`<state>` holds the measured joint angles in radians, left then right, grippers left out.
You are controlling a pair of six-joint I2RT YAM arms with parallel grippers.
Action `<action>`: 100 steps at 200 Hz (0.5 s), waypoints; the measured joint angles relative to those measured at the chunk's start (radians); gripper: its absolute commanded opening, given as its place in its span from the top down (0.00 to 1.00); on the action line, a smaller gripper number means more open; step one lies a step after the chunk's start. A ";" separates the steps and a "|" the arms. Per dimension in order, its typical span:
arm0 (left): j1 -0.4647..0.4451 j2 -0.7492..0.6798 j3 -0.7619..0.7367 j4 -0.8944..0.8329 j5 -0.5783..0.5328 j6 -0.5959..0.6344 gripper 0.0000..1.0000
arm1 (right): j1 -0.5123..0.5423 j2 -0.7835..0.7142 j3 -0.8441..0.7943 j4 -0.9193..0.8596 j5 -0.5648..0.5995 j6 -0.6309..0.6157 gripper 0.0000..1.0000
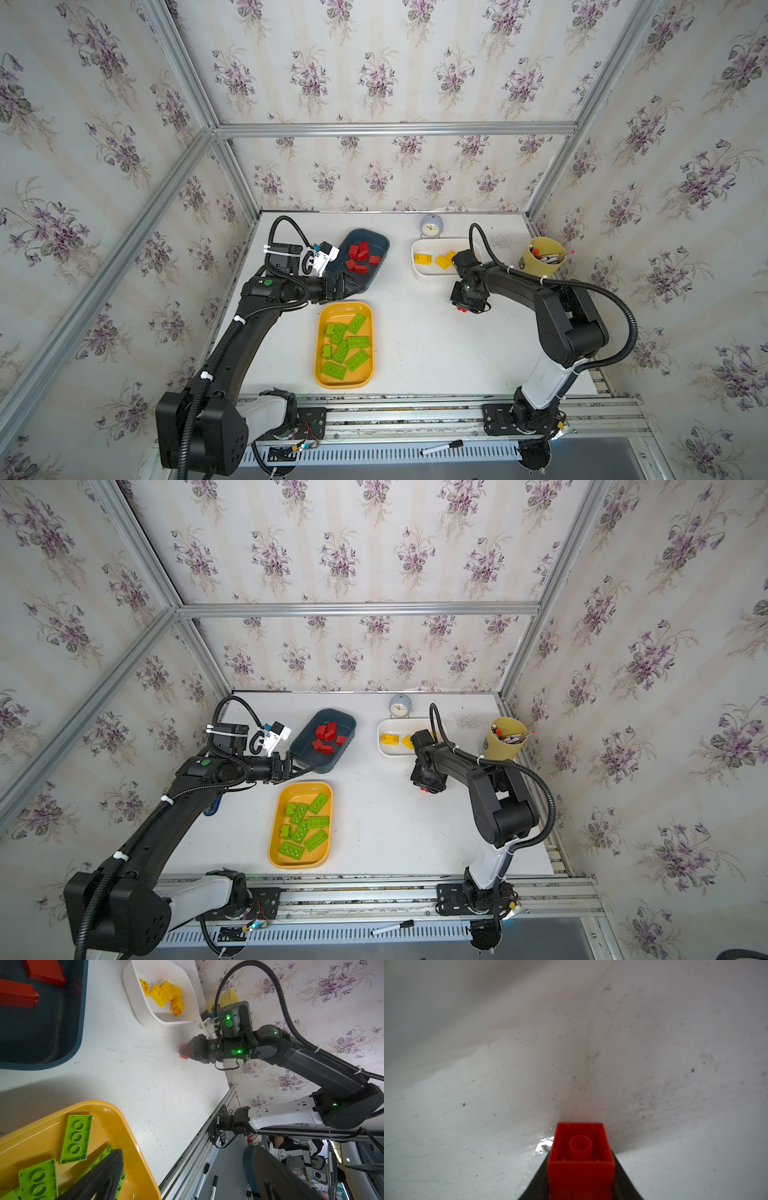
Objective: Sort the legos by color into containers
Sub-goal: 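Carry the red brick into the teal bin and open the right gripper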
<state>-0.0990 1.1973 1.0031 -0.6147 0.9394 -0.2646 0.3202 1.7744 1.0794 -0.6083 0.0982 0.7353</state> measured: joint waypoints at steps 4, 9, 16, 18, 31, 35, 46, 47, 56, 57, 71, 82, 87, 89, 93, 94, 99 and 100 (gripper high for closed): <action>0.000 0.000 0.000 0.000 0.000 0.000 0.01 | 0.000 0.000 0.004 0.001 0.003 -0.004 0.75; 0.000 0.000 0.000 0.000 0.000 0.000 0.01 | -0.001 0.000 0.010 -0.001 0.008 -0.013 0.76; 0.000 -0.001 0.000 0.000 0.000 0.000 0.01 | -0.002 -0.001 0.019 -0.005 0.010 -0.026 0.77; 0.000 -0.001 0.000 0.000 0.000 0.000 0.01 | -0.002 -0.002 0.021 -0.006 0.010 -0.030 0.77; 0.000 -0.003 0.000 0.000 0.000 0.000 0.01 | 0.000 -0.012 0.040 -0.011 0.008 -0.047 0.79; 0.000 -0.003 0.001 0.000 0.000 -0.001 0.01 | 0.001 -0.017 0.049 -0.018 0.008 -0.056 0.79; 0.002 -0.003 0.004 -0.002 0.000 -0.001 0.01 | 0.014 -0.035 0.082 -0.034 0.001 -0.071 0.79; 0.002 -0.003 0.004 -0.002 -0.001 -0.001 0.01 | 0.016 -0.037 0.084 -0.034 0.000 -0.071 0.79; 0.006 -0.005 0.007 -0.002 -0.001 -0.001 0.01 | 0.036 -0.051 0.117 -0.043 -0.017 -0.080 0.79; 0.006 -0.005 0.008 -0.002 -0.001 -0.001 0.01 | 0.040 -0.053 0.123 -0.045 -0.018 -0.082 0.79; 0.016 -0.008 0.012 -0.003 -0.003 0.000 0.01 | 0.084 -0.062 0.187 -0.055 -0.045 -0.085 0.79; 0.028 -0.010 0.013 -0.005 -0.004 0.000 0.01 | 0.123 -0.059 0.245 -0.062 -0.074 -0.086 0.79; 0.035 -0.011 0.013 -0.006 -0.005 0.000 0.01 | 0.138 -0.054 0.271 -0.064 -0.079 -0.086 0.78; 0.037 -0.012 0.013 -0.007 -0.005 0.000 0.01 | 0.146 -0.051 0.284 -0.067 -0.082 -0.086 0.78; 0.043 -0.013 0.013 -0.009 -0.006 0.000 0.01 | 0.156 -0.045 0.304 -0.067 -0.087 -0.086 0.78; 0.043 -0.013 0.013 -0.009 -0.007 0.000 0.01 | 0.161 -0.043 0.311 -0.067 -0.089 -0.086 0.78; 0.049 -0.016 0.013 -0.012 -0.007 0.000 0.01 | 0.173 -0.033 0.336 -0.064 -0.100 -0.086 0.78; 0.050 -0.017 0.013 -0.013 -0.007 0.000 0.01 | 0.176 -0.030 0.344 -0.064 -0.105 -0.085 0.78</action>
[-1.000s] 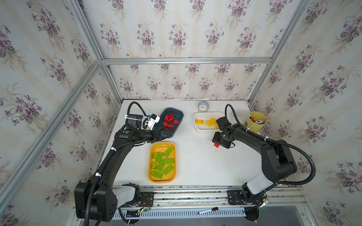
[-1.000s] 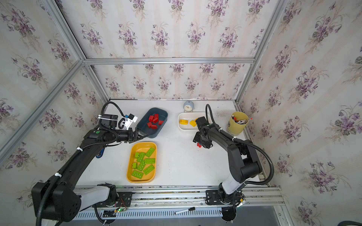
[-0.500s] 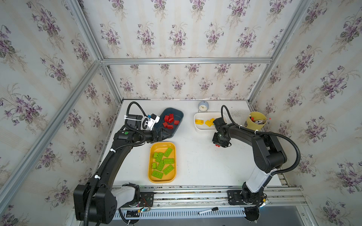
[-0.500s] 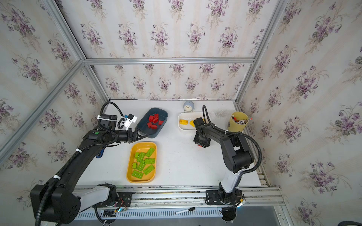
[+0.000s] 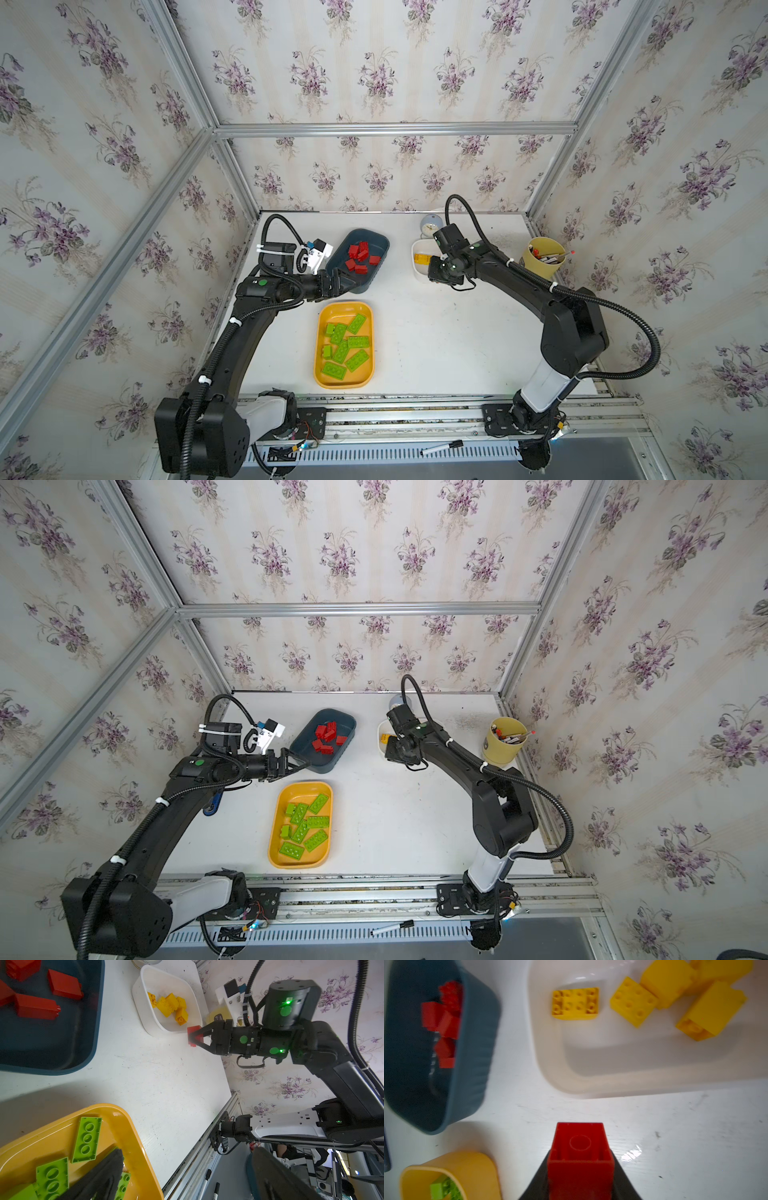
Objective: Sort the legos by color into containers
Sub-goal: 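Carry the red brick into the teal bin and open the right gripper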
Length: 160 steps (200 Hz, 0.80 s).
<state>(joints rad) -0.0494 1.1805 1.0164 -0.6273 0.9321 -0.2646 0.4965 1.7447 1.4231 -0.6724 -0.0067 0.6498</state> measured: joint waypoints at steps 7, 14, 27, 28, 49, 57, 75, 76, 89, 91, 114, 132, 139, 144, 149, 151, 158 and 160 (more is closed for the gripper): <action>0.008 -0.006 0.000 -0.003 -0.002 0.000 0.01 | 0.018 0.019 0.037 0.002 -0.020 0.000 0.78; 0.011 -0.012 0.000 -0.005 -0.007 0.000 0.01 | 0.042 0.043 0.079 0.005 -0.025 0.005 0.78; 0.016 -0.026 -0.004 -0.007 -0.018 0.000 0.01 | 0.083 0.095 0.155 0.009 -0.048 0.007 0.78; 0.016 -0.026 -0.005 -0.008 -0.018 0.000 0.01 | 0.085 0.098 0.160 0.009 -0.049 0.007 0.78; 0.032 -0.051 -0.021 -0.009 -0.053 -0.004 0.01 | 0.141 0.191 0.292 0.019 -0.108 0.003 0.77; 0.039 -0.064 -0.027 -0.010 -0.076 -0.009 0.01 | 0.152 0.223 0.338 0.022 -0.112 -0.001 0.77; 0.053 -0.092 -0.036 -0.014 -0.130 -0.012 0.01 | 0.169 0.294 0.430 0.037 -0.119 -0.011 0.77; 0.054 -0.093 -0.036 -0.015 -0.135 -0.012 0.01 | 0.170 0.299 0.436 0.039 -0.119 -0.012 0.77; 0.063 -0.108 -0.039 -0.015 -0.176 -0.020 0.01 | 0.178 0.348 0.491 0.043 -0.122 -0.016 0.77; 0.064 -0.110 -0.040 -0.014 -0.183 -0.020 0.01 | 0.180 0.356 0.499 0.044 -0.122 -0.018 0.77; 0.075 -0.127 -0.049 -0.015 -0.262 -0.031 0.01 | 0.188 0.440 0.589 0.058 -0.115 -0.039 0.76; 0.082 -0.134 -0.058 -0.013 -0.318 -0.034 0.01 | 0.190 0.499 0.648 0.062 -0.098 -0.050 0.75; 0.084 -0.135 -0.062 -0.013 -0.335 -0.037 0.01 | 0.190 0.521 0.670 0.064 -0.087 -0.057 0.74; 0.087 -0.136 -0.064 -0.011 -0.347 -0.039 0.01 | 0.190 0.536 0.686 0.063 -0.079 -0.061 0.74; 0.089 -0.138 -0.066 -0.007 -0.359 -0.044 0.01 | 0.189 0.551 0.703 0.062 -0.068 -0.066 0.74; 0.089 -0.138 -0.067 -0.006 -0.364 -0.046 0.01 | 0.188 0.557 0.711 0.062 -0.064 -0.068 0.73; 0.091 -0.140 -0.069 -0.003 -0.379 -0.049 0.01 | 0.189 0.580 0.739 0.058 -0.055 -0.074 0.72; 0.092 -0.140 -0.069 -0.002 -0.383 -0.051 0.01 | 0.189 0.587 0.748 0.057 -0.053 -0.076 0.72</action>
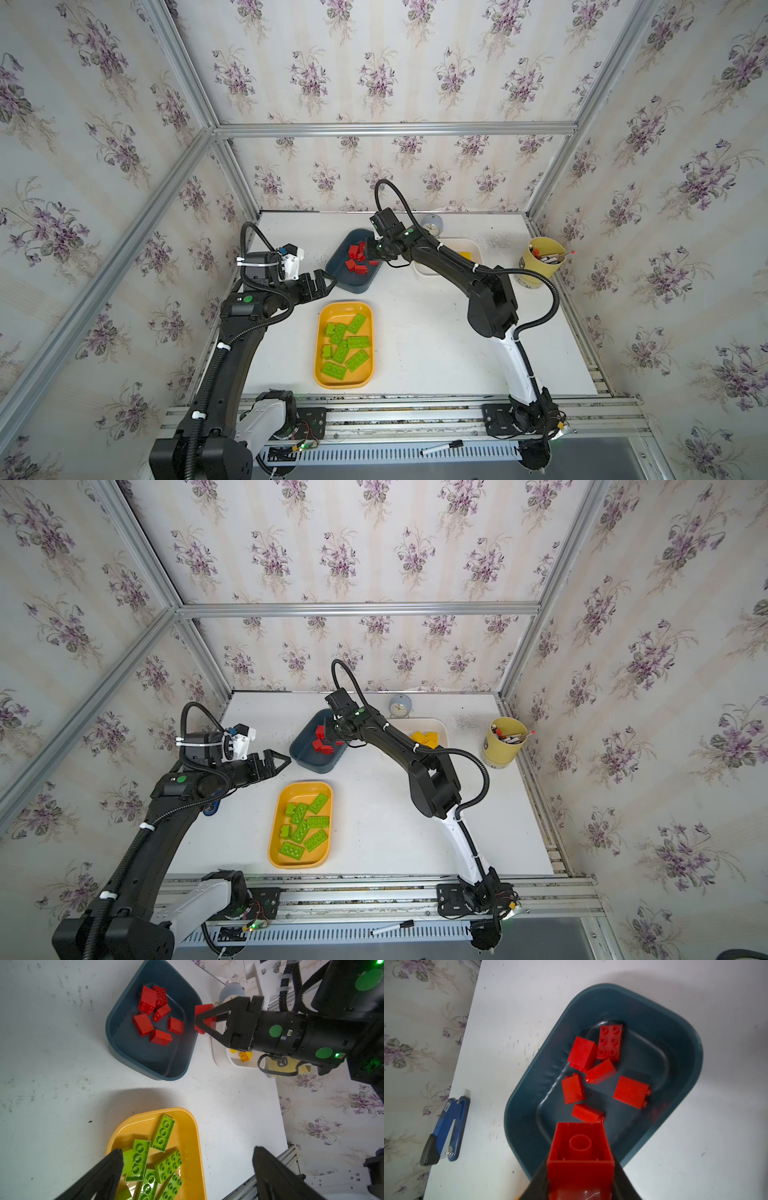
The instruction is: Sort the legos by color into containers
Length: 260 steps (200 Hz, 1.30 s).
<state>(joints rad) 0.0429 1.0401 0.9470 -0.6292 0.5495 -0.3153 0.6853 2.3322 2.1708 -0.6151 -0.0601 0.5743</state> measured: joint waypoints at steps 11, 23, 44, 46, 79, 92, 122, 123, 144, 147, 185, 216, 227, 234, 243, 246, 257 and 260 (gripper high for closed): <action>0.003 0.001 0.000 0.009 -0.014 -0.002 0.01 | 0.000 0.039 0.054 -0.004 0.017 -0.010 0.70; 0.005 0.004 0.000 0.019 -0.024 -0.008 0.01 | 0.000 0.086 0.121 -0.015 0.037 -0.023 0.67; 0.006 0.014 0.000 0.025 -0.029 -0.009 0.01 | 0.000 0.172 0.245 -0.058 0.059 -0.041 0.46; 0.006 0.014 0.000 0.026 -0.029 -0.009 0.01 | 0.000 0.182 0.257 -0.061 0.060 -0.041 0.45; 0.010 0.019 -0.001 0.039 -0.032 -0.009 0.01 | 0.000 0.253 0.382 -0.151 0.086 -0.064 0.34; 0.014 0.022 -0.001 0.040 -0.034 -0.009 0.01 | -0.003 0.250 0.394 -0.166 0.091 -0.075 0.32; 0.022 0.023 -0.001 0.042 -0.045 -0.007 0.01 | -0.021 0.188 0.350 -0.204 0.088 -0.103 0.29; 0.022 0.023 -0.001 0.042 -0.046 -0.007 0.01 | -0.021 0.185 0.347 -0.205 0.087 -0.104 0.29; 0.032 0.023 -0.003 0.048 -0.064 -0.001 0.01 | -0.035 0.060 0.202 -0.191 0.063 -0.134 0.27; 0.034 0.023 -0.005 0.050 -0.069 0.000 0.01 | -0.036 0.039 0.174 -0.188 0.061 -0.138 0.27; 0.050 0.018 -0.034 0.087 -0.145 0.008 0.01 | -0.093 -0.288 -0.259 -0.057 0.000 -0.170 0.16; 0.055 0.003 -0.078 0.158 -0.268 0.023 0.01 | -0.189 -0.526 -0.583 0.063 -0.021 -0.198 0.01; 0.055 -0.001 -0.105 0.191 -0.324 0.031 0.01 | -0.224 -0.595 -0.674 0.092 -0.033 -0.198 0.01; 0.055 0.000 -0.119 0.211 -0.355 0.037 0.01 | -0.246 -0.636 -0.727 0.114 -0.039 -0.199 0.01; 0.055 0.003 -0.137 0.236 -0.384 0.044 0.01 | -0.277 -0.686 -0.795 0.144 -0.039 -0.207 0.01; 0.055 0.004 -0.144 0.247 -0.394 0.044 0.01 | -0.288 -0.702 -0.819 0.152 -0.041 -0.210 0.01; 0.055 0.009 -0.171 0.292 -0.427 0.053 0.01 | -0.321 -0.750 -0.896 0.180 -0.044 -0.224 0.01; 0.054 0.010 -0.179 0.303 -0.435 0.055 0.01 | -0.330 -0.763 -0.919 0.187 -0.047 -0.228 0.01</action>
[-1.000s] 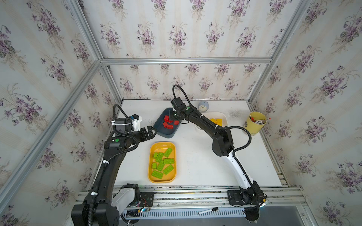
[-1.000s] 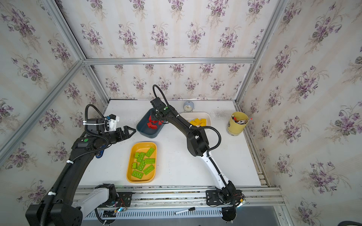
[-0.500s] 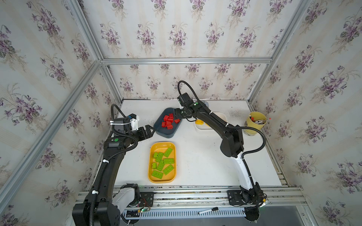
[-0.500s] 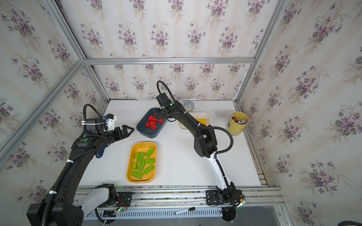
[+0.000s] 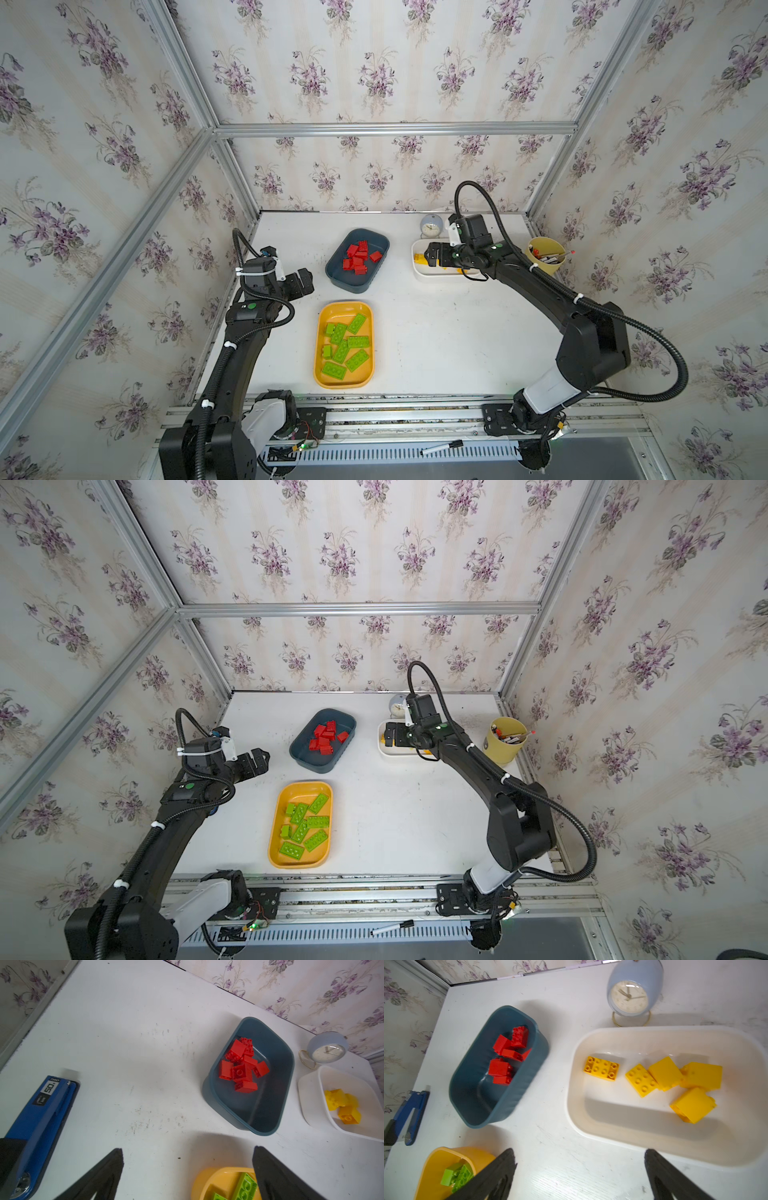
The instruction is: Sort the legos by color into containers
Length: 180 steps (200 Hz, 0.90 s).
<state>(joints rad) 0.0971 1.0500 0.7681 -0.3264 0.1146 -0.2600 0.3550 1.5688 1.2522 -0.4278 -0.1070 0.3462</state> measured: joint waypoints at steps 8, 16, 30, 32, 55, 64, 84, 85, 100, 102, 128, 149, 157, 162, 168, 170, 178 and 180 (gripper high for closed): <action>0.000 0.003 -0.026 0.037 -0.023 0.008 0.01 | -0.028 -0.039 -0.063 0.017 -0.004 -0.016 0.01; 0.000 0.003 -0.053 0.072 -0.041 0.016 0.01 | -0.055 -0.074 -0.121 0.035 -0.003 -0.034 0.01; -0.003 0.004 -0.107 0.146 -0.072 0.034 0.01 | -0.106 -0.135 -0.223 0.080 0.000 -0.070 0.01; -0.004 0.004 -0.114 0.156 -0.077 0.038 0.01 | -0.116 -0.146 -0.241 0.089 0.000 -0.078 0.01; -0.008 0.018 -0.191 0.285 -0.135 0.076 0.01 | -0.189 -0.208 -0.383 0.183 0.032 -0.147 0.00; -0.008 0.021 -0.219 0.338 -0.149 0.087 0.01 | -0.201 -0.219 -0.430 0.222 0.044 -0.175 0.01; -0.008 0.034 -0.294 0.478 -0.163 0.095 0.01 | -0.214 -0.235 -0.529 0.324 0.075 -0.229 0.01; -0.008 0.035 -0.296 0.483 -0.164 0.095 0.01 | -0.215 -0.237 -0.535 0.332 0.078 -0.233 0.01; -0.008 0.063 -0.349 0.592 -0.164 0.100 0.01 | -0.221 -0.248 -0.612 0.426 0.119 -0.268 0.00; -0.009 0.070 -0.355 0.607 -0.164 0.101 0.01 | -0.222 -0.250 -0.623 0.440 0.124 -0.272 0.00; -0.011 0.142 -0.386 0.753 -0.148 0.110 0.01 | -0.236 -0.258 -0.760 0.642 0.169 -0.305 0.00; -0.019 0.190 -0.380 0.874 -0.147 0.133 0.01 | -0.250 -0.228 -0.824 0.787 0.195 -0.322 0.00; -0.023 0.212 -0.373 0.899 -0.144 0.142 0.01 | -0.253 -0.212 -0.827 0.843 0.198 -0.335 0.00; -0.026 0.221 -0.370 0.904 -0.142 0.148 0.01 | -0.253 -0.203 -0.827 0.873 0.199 -0.346 0.00; -0.032 0.229 -0.366 0.914 -0.143 0.155 0.01 | -0.253 -0.191 -0.827 0.909 0.202 -0.359 0.00; -0.034 0.232 -0.365 0.917 -0.143 0.158 0.01 | -0.254 -0.188 -0.827 0.917 0.202 -0.363 0.00; -0.047 0.240 -0.360 0.929 -0.142 0.173 0.01 | -0.257 -0.168 -0.830 0.972 0.202 -0.381 0.00; -0.050 0.241 -0.359 0.932 -0.142 0.176 0.01 | -0.259 -0.161 -0.832 0.988 0.200 -0.385 0.00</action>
<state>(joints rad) 0.0467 1.2915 0.4088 0.6060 -0.0269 -0.0841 0.0963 1.4075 0.4202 0.5598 0.0929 -0.0387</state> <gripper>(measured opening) 0.993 0.996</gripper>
